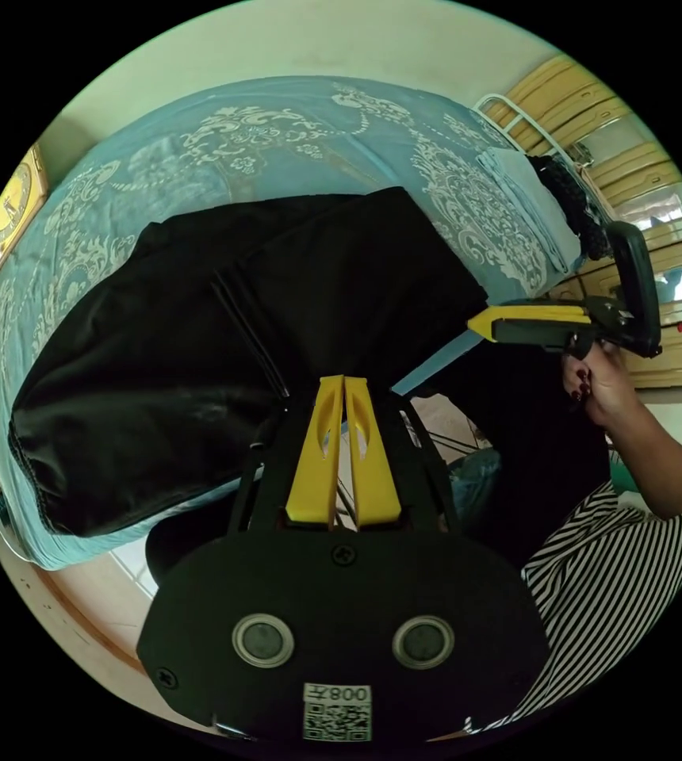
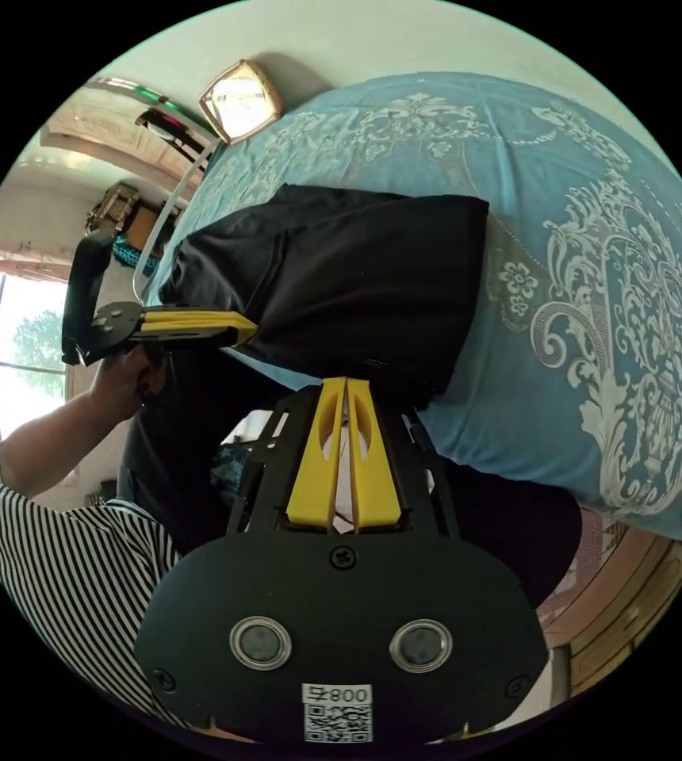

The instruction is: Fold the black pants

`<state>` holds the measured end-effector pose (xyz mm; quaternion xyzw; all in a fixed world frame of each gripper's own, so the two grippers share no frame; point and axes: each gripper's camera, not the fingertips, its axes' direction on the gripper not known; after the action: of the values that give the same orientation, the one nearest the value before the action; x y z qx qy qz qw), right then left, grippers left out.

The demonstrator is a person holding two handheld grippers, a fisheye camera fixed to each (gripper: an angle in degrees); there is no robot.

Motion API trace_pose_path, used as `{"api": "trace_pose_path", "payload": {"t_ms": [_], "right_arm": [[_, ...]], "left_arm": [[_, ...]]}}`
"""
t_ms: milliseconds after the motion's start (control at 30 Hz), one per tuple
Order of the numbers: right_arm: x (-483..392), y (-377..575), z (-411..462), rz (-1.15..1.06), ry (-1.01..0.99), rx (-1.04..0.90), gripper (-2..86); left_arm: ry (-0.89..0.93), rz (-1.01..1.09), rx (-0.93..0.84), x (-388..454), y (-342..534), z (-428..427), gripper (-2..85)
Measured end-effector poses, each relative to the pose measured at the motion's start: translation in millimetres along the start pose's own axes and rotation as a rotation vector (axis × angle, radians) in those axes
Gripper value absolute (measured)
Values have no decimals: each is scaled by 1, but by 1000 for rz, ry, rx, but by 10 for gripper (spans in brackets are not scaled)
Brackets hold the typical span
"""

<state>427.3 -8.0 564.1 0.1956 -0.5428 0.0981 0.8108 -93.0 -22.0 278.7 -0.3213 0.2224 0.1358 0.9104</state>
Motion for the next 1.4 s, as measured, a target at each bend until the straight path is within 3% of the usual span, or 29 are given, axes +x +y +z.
{"api": "trace_pose_path", "payload": {"t_ms": [200,433,667,833,933,1133,1267,1400], "right_arm": [[26,-5,-53,120,-41,53,1],[25,-10,-85,174,-116,-4,1],[19,-17,-171,162,-164,141,1],[31,-31,-155,206,-127,-41,1],[32,-28,-169,216,-155,-17,1],[39,-32,-196,221,-218,-6,2],[48,-34,-212,230,-285,-4,2],[58,-36,-238,235,-292,47,5]], "left_arm": [[-30,31,-69,28,-13,27,1],[2,92,6,66,-24,31,1],[-5,188,-27,113,-44,59,2],[18,220,-17,139,-52,75,7],[21,260,4,159,-55,82,17],[-67,373,-35,208,-58,115,68],[-242,421,12,231,-50,128,43],[-225,414,7,236,-51,133,32]]}}
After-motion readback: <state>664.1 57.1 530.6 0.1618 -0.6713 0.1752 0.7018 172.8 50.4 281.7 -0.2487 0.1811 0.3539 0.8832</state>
